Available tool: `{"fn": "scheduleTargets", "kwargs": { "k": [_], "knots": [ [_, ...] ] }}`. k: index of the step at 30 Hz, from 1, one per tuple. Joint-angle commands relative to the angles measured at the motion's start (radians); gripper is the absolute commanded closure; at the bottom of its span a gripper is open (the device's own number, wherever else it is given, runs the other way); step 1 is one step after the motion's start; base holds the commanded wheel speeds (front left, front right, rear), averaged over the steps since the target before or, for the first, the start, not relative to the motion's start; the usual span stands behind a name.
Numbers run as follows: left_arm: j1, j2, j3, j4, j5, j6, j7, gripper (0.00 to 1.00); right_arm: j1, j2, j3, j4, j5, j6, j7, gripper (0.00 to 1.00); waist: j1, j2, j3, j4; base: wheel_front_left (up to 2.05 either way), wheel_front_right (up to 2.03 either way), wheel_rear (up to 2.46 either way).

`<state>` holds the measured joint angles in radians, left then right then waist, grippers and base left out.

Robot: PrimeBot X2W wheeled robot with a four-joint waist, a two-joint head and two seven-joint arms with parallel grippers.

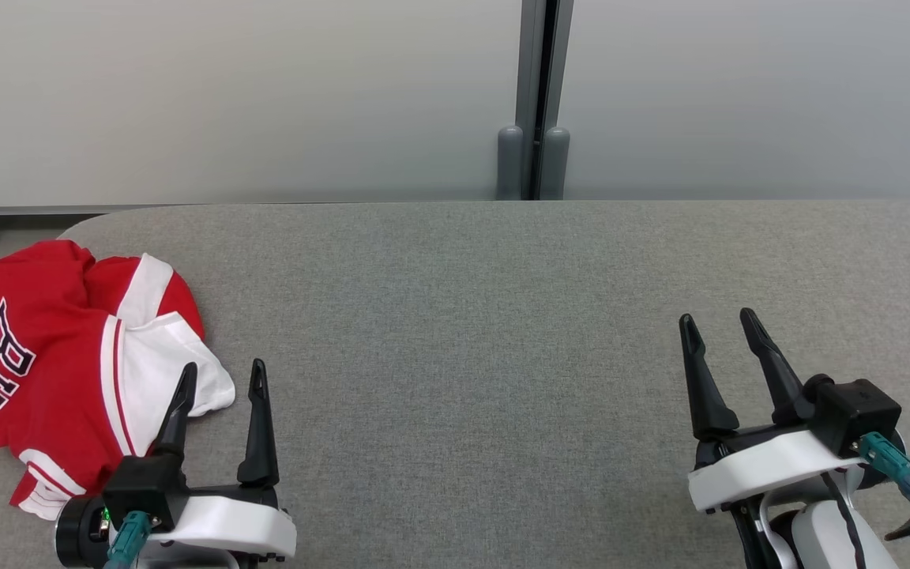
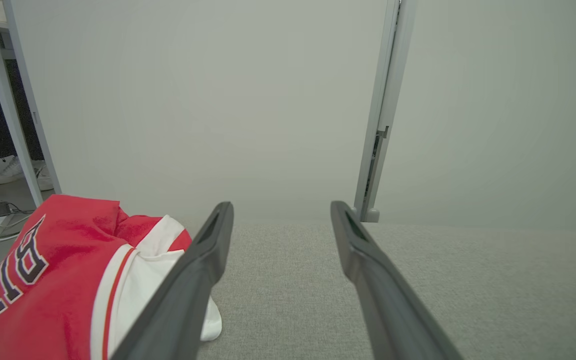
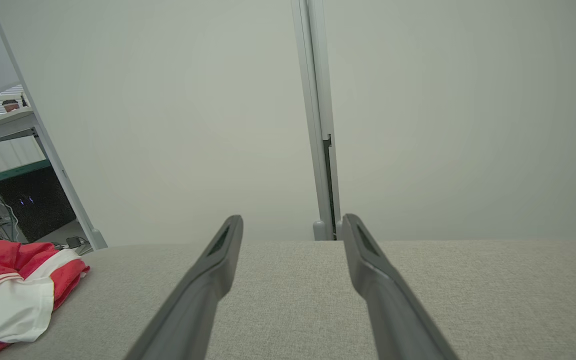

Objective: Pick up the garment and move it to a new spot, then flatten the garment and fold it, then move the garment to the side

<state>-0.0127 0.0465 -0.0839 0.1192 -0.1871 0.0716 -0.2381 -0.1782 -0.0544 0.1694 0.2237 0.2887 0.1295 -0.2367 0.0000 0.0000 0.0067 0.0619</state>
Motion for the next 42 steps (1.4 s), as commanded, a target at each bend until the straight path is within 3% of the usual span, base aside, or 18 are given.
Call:
{"fn": "scheduleTargets", "kwargs": {
  "k": [1,15,42],
  "knots": [
    [0.001,0.005,-0.002,-0.009,0.022,0.005,-0.007,0.00,-0.014,-0.004,0.003,-0.005,-0.022,0.002,-0.009,0.00,0.0000,0.0000,0.000,0.001,0.00,0.00,0.00],
    [0.006,0.006,-0.017,-0.017,0.104,0.018,-0.028,0.00,-0.020,-0.005,0.017,-0.001,-0.099,0.002,-0.033,0.00,0.0000,0.0000,-0.001,0.008,0.00,0.00,0.00],
    [0.001,0.006,-0.017,-0.015,0.085,0.013,-0.027,0.00,-0.023,-0.005,0.020,0.022,-0.069,0.002,-0.031,0.00,0.0000,0.0000,-0.004,0.007,0.00,0.00,0.00]
  ]
}}
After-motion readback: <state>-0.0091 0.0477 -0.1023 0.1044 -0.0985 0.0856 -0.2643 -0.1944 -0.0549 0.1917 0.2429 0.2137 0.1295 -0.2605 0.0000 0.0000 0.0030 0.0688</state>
